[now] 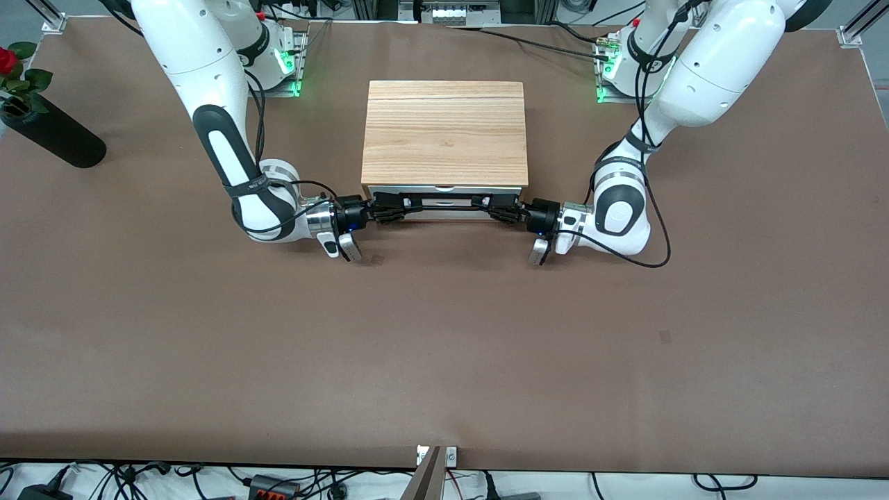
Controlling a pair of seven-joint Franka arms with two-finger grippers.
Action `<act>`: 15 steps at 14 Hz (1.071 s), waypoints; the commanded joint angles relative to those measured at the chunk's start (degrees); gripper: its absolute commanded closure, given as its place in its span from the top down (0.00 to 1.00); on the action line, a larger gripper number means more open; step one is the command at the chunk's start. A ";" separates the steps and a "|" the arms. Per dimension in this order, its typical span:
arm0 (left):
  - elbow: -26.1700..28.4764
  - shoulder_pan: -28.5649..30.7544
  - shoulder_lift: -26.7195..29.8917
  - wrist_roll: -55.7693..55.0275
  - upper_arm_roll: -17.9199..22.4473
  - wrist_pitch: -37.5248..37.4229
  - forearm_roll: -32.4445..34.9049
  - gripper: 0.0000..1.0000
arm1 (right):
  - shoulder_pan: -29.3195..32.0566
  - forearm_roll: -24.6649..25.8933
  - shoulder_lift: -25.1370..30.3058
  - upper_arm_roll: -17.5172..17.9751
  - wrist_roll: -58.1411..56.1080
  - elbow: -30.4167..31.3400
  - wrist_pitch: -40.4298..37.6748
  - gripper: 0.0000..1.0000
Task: Pull top drawer with both arms simultaneously
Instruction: 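Pull the black handle outward with both grippers, sliding the drawer open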
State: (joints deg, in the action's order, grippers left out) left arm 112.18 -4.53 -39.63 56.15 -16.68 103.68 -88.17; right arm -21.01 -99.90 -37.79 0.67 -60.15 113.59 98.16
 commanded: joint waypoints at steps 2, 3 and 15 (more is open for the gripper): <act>-3.63 0.40 -2.03 -1.21 -0.02 0.21 -3.23 0.17 | 0.09 -0.56 1.84 0.21 -0.23 1.29 -0.25 0.14; -4.16 0.49 -2.03 -1.30 0.15 0.29 -3.32 0.17 | 0.09 -0.56 1.84 0.21 -0.23 1.20 -0.17 0.14; -14.88 1.90 -7.12 -2.45 0.33 1.88 -3.06 0.17 | 1.50 -1.70 -6.76 -0.14 1.52 -12.94 0.36 0.14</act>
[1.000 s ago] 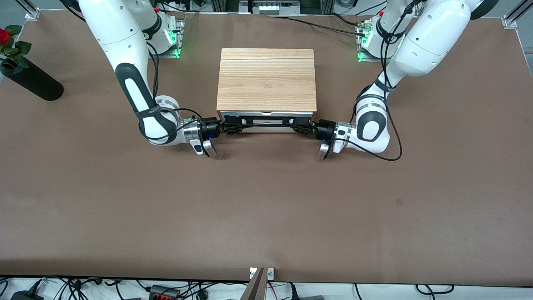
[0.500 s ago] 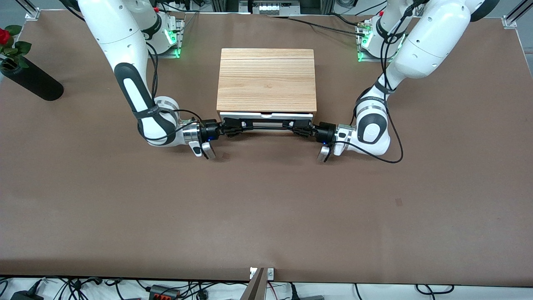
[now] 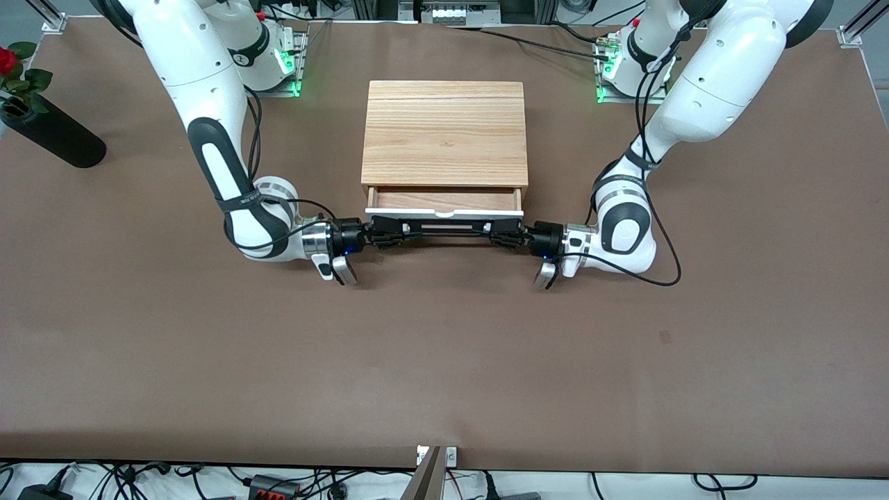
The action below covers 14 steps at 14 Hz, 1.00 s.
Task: Pull top drawer with both arms simultaneously
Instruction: 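Pull the black handle outward with both grippers, sliding the drawer open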
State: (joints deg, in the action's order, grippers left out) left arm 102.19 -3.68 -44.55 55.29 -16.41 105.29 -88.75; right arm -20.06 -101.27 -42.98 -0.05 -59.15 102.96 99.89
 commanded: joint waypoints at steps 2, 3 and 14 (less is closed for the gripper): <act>-6.21 1.04 -3.18 -1.59 0.50 0.27 -2.39 0.17 | 1.16 -0.24 -3.24 0.58 0.62 -4.77 -1.36 0.14; -6.30 1.04 -3.27 -1.59 0.58 0.27 -2.39 0.17 | 1.34 -0.24 -4.38 0.58 0.62 -5.83 -1.36 0.14; -7.18 1.04 -3.71 -1.50 0.94 0.18 -1.77 0.36 | 2.13 -0.15 -7.56 0.49 0.79 -9.44 -0.58 1.00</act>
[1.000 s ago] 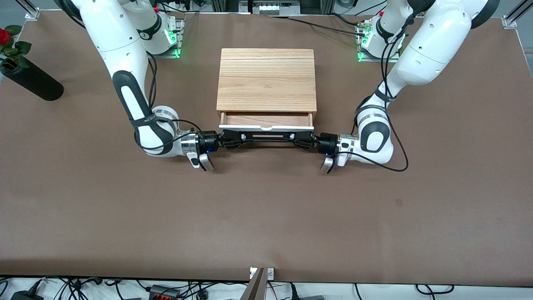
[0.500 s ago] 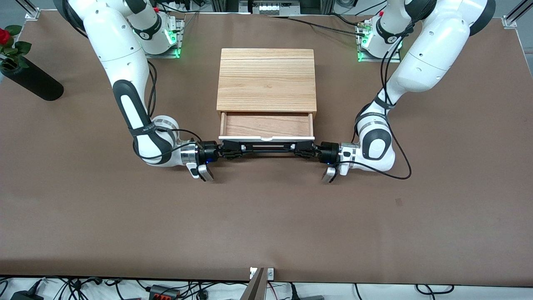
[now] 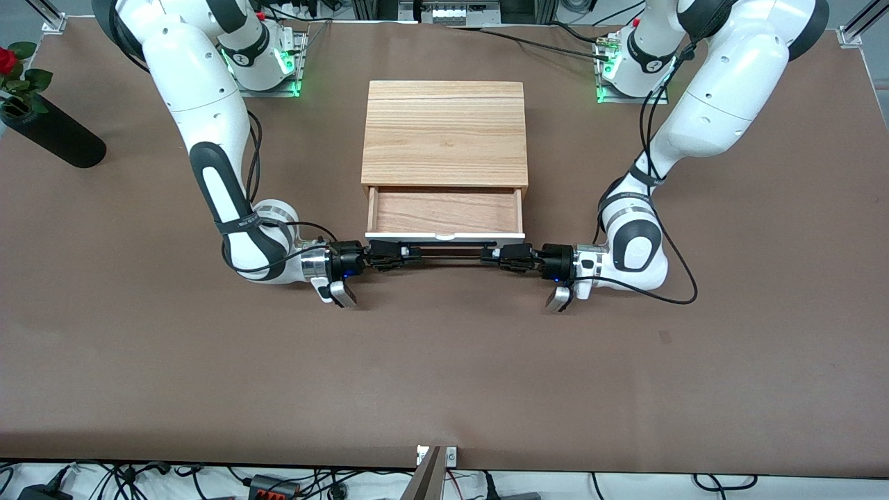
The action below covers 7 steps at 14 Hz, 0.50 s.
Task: Pull top drawer with both arms simultaneously
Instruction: 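Open both grippers and release the black handle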
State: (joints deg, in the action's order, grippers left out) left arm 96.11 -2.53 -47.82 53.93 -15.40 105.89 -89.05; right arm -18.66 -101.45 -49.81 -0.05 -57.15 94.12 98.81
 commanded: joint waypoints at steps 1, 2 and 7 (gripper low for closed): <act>-1.11 -0.11 -0.43 -0.14 -0.07 -0.33 -1.39 0.37 | 1.51 0.19 -0.55 0.49 -0.95 -0.52 0.24 1.00; -1.11 -0.11 -0.43 -0.14 -0.07 -0.33 -1.39 0.43 | 1.69 0.20 -0.29 0.49 -0.86 -0.52 0.24 1.00; -4.26 -0.02 -0.17 -0.05 2.30 -0.51 0.18 0.61 | 1.52 0.20 0.50 0.49 -0.77 -0.52 0.24 1.00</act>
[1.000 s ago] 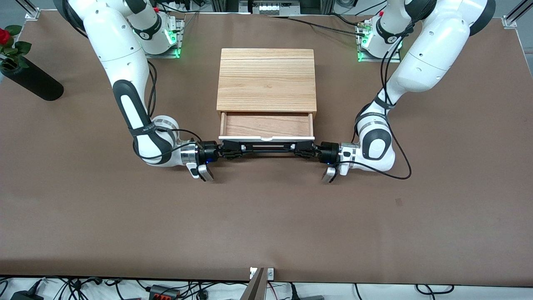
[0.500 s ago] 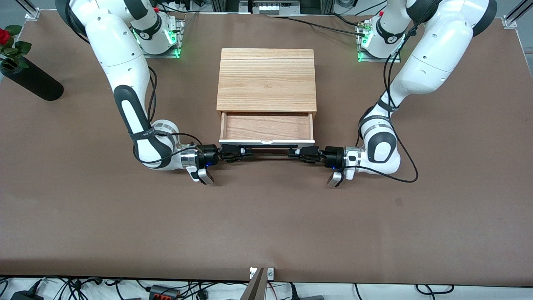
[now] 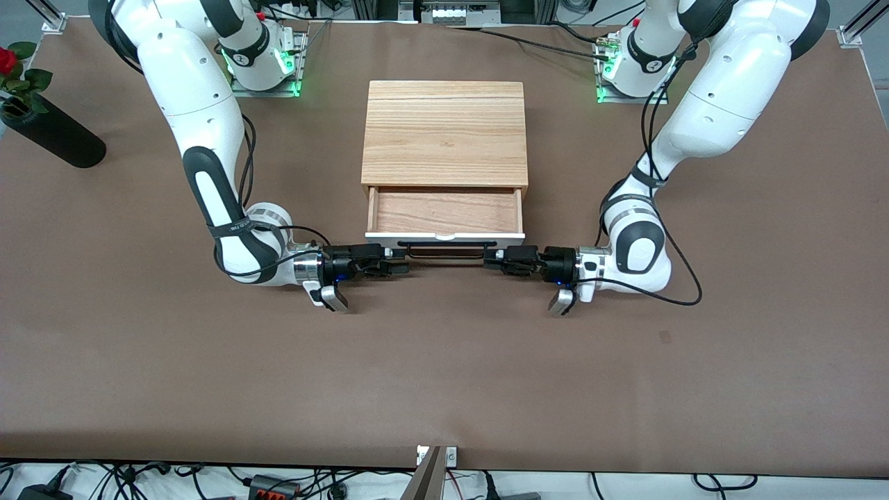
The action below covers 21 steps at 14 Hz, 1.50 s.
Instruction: Pull top drawer with both arms simultaneously
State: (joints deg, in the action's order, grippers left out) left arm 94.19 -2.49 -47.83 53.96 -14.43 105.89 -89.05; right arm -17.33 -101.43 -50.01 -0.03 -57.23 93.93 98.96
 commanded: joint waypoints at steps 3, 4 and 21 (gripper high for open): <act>-3.58 1.17 0.19 -0.17 1.42 -0.60 1.94 0.61 | 0.28 0.01 2.02 0.47 -0.69 -0.41 0.62 1.00; -4.45 1.43 0.28 -0.17 1.51 -0.60 2.90 0.61 | 0.28 -0.08 2.54 0.47 -0.60 -0.59 1.06 1.00; -11.23 7.15 14.33 -31.01 2.21 -3.94 45.17 1.00 | 0.54 71.93 25.12 -10.77 35.42 -0.42 8.90 1.00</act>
State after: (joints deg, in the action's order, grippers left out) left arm 81.26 4.30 -36.79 24.96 -12.35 102.56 -47.66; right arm -16.65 -37.54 -28.11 -9.24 -25.06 92.23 109.62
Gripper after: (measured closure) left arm 0.053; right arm 0.000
